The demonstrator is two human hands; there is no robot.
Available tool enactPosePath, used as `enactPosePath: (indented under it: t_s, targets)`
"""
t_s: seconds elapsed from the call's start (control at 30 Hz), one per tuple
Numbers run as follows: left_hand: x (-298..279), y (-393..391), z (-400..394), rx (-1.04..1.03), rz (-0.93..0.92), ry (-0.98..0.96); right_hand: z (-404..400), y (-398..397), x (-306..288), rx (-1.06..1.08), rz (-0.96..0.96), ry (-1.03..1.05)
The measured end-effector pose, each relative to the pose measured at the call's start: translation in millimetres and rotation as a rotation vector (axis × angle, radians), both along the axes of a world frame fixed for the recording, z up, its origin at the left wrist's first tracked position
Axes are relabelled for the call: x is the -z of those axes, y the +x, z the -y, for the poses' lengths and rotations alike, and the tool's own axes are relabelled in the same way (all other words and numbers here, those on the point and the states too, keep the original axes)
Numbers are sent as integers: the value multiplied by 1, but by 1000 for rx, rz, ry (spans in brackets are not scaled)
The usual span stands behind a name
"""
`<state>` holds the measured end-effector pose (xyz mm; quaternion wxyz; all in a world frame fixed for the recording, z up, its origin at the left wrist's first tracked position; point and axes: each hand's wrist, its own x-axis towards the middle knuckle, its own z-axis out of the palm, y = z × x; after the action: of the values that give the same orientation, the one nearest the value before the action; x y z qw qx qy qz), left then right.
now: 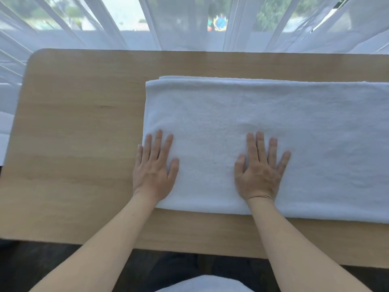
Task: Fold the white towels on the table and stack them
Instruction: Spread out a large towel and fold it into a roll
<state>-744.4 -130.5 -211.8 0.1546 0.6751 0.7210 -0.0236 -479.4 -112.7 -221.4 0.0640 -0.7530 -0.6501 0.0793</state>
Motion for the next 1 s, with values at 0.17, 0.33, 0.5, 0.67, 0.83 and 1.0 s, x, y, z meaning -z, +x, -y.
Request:
enactPosePath:
  t_s: [0.17,0.33,0.5,0.67,0.83,1.0]
  targets:
    - [-4,7,-20,30,1,34,1,-2,-3,-13,-9,-7]
    - [0,52,-69,212,12,51,0,-2,-5,-10,-15,-9]
    - [1,19,-156,74,1,46,1,-1,-2,-8,-6,37]
    - [0,8,-198,-125,-49,63,-1,-1,1,0,-1,76]
    - [-5,76,-134,93,144,106,-1,-2,-2,3,5,63]
    - [-2,130,-19,422,185,119,0,-2,-3,-1,7,61]
